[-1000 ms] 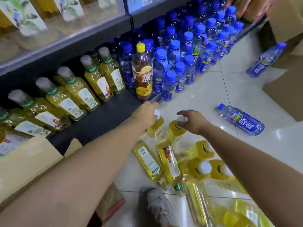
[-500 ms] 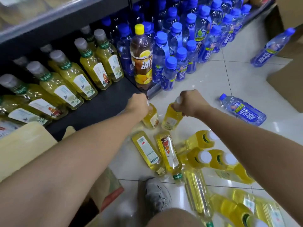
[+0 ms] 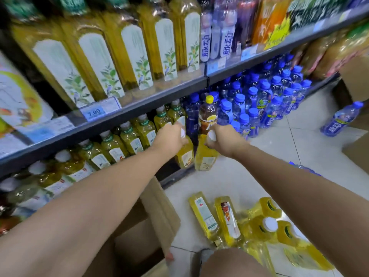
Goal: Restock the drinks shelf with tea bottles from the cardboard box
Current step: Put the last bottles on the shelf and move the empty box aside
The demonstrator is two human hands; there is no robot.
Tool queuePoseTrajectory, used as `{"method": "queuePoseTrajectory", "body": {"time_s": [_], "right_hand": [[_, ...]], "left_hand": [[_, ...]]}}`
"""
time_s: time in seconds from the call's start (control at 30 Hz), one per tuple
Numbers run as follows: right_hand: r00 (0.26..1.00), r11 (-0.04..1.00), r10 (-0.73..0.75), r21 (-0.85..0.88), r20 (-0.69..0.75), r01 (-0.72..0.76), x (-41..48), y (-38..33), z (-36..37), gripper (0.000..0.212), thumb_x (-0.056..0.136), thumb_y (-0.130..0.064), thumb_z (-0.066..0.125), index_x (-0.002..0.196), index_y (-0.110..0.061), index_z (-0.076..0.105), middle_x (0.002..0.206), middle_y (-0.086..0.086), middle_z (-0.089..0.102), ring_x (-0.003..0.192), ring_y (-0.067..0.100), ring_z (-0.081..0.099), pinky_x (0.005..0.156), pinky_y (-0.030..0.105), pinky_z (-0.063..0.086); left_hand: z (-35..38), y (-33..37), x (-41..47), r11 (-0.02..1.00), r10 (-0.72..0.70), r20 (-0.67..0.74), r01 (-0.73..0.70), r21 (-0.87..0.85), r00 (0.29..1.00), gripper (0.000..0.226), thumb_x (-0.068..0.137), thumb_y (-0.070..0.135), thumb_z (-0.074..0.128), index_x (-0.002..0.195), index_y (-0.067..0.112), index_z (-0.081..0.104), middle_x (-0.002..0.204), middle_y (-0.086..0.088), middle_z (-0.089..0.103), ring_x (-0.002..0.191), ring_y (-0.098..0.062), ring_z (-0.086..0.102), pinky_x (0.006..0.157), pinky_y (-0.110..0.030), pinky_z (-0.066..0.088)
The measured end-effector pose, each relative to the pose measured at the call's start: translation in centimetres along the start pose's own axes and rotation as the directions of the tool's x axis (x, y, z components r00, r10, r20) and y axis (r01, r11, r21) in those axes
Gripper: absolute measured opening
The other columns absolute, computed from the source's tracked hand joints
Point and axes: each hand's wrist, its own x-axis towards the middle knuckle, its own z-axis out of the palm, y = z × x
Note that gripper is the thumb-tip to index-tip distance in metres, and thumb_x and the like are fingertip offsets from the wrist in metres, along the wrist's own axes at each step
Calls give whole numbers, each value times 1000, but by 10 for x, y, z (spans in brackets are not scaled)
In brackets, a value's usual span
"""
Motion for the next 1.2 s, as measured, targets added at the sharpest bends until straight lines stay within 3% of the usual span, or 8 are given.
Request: {"method": "queuePoseTrajectory", "body": {"time_s": [0.3, 0.47, 0.7, 0.8, 0.9, 1.0, 1.1, 1.2], "right_hand": [[988, 988, -151, 27, -22, 151, 41, -28, 30, 36, 93, -21, 63, 127, -13, 52, 119, 14, 56, 108, 33, 55, 85, 37, 47], [990, 992, -117, 60, 75, 112, 74, -26, 60, 43, 92, -20, 65, 132, -20, 51, 124, 11, 57, 105, 31, 58, 91, 44, 51], [1000, 953, -19, 303, -24, 26, 108, -30, 77, 43, 88, -30, 70, 126, -25, 52, 110, 5, 65, 100, 26, 60, 87, 43, 53], [997, 925, 46, 380, -54, -22, 102, -30, 94, 53, 85, -40, 71, 130, -31, 44, 116, 1, 63, 109, 25, 57, 92, 46, 52], [990, 906, 141, 405, -16, -123, 92, -16, 124, 70, 74, -56, 75, 131, -31, 44, 123, -4, 61, 117, 23, 54, 100, 47, 48], [964, 782, 259, 573, 60, -245, 83, -8, 148, 78, 74, -60, 74, 136, -23, 45, 129, -1, 61, 120, 24, 56, 101, 41, 45], [958, 677, 268, 686, 107, -266, 82, -1, 166, 74, 76, -64, 71, 136, -29, 44, 127, -9, 62, 116, 20, 60, 101, 40, 47], [964, 541, 220, 803, 152, -250, 85, 5, 180, 81, 68, -73, 70, 135, -39, 40, 126, -15, 62, 113, 17, 63, 95, 49, 54]], "left_hand": [[17, -46, 5, 988, -121, -149, 104, -117, 981, 43, 90, 35, 71, 122, 10, 54, 109, -15, 66, 101, -35, 63, 81, -42, 54], [48, -63, 19, 952, -245, -120, 215, -216, 962, 42, 87, 37, 75, 120, 17, 57, 104, -9, 67, 95, -29, 66, 74, -40, 58], [74, -68, 46, 867, -324, -117, 245, -434, 939, 46, 80, 41, 79, 116, 21, 60, 110, -1, 66, 101, -23, 64, 77, -35, 55], [85, -72, 43, 835, -358, 8, 324, -445, 934, 67, 72, 46, 84, 127, 22, 53, 123, 0, 60, 113, -23, 58, 89, -41, 53], [99, -85, 35, 727, -418, 328, 529, -438, 847, 83, 64, 47, 88, 135, 22, 52, 132, 0, 59, 118, -25, 58, 92, -41, 54], [115, -91, 33, 652, -375, 537, 627, -427, 756, 69, 56, 45, 89, 118, 27, 64, 118, -1, 68, 105, -23, 64, 87, -42, 60], [139, -93, 38, 646, -459, 439, 629, -432, 773, 88, 44, 48, 90, 123, 27, 58, 118, 0, 69, 104, -24, 67, 88, -41, 59], [145, -87, 37, 650, -516, 346, 622, -436, 783, 86, 66, 36, 91, 137, 25, 45, 126, -2, 64, 116, -27, 63, 97, -39, 52]]}}
